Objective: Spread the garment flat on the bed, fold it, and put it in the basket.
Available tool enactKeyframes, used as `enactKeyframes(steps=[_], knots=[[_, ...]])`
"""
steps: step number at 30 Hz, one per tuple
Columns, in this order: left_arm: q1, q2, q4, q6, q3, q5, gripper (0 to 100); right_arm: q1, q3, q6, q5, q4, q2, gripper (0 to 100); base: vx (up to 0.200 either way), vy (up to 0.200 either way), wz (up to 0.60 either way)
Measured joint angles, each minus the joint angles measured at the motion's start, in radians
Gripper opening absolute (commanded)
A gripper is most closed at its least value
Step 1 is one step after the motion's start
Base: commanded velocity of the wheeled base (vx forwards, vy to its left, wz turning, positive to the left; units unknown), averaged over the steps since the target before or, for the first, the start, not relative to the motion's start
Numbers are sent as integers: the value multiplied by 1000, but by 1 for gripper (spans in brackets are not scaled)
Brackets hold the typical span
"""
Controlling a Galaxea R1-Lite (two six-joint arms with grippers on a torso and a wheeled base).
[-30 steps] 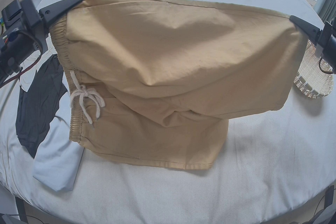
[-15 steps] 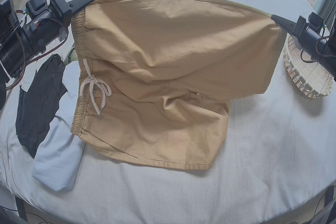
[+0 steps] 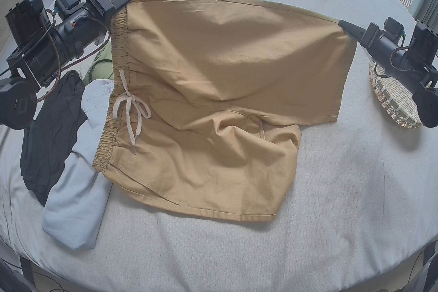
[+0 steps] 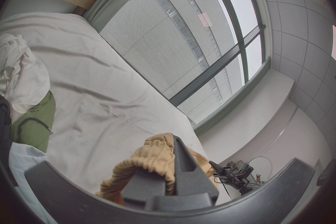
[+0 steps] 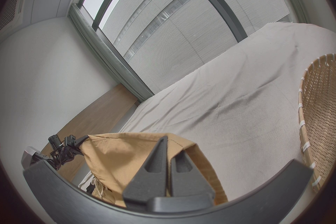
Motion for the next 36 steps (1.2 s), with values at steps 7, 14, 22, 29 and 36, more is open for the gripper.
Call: enactKeyframes(steps=[7, 14, 22, 29, 36], knots=[[23, 38, 16, -33, -40, -17, 100, -4, -19, 2, -9, -4, 30, 100, 0, 0, 0], [44, 61, 67, -59, -63, -20, 100, 4, 89, -23, -20, -1, 6, 100, 0, 0, 0], [106, 57, 266, 10, -38, -16, 100, 65, 385, -81, -22, -1, -97, 100, 0, 0, 0], [193, 14, 379, 89, 10, -14, 100, 147, 573, -108, -13, -14, -150, 100, 0, 0, 0], [229, -93, 381, 99, 107, -51, 100, 208, 621, -114, -18, -83, -126, 100, 0, 0, 0]])
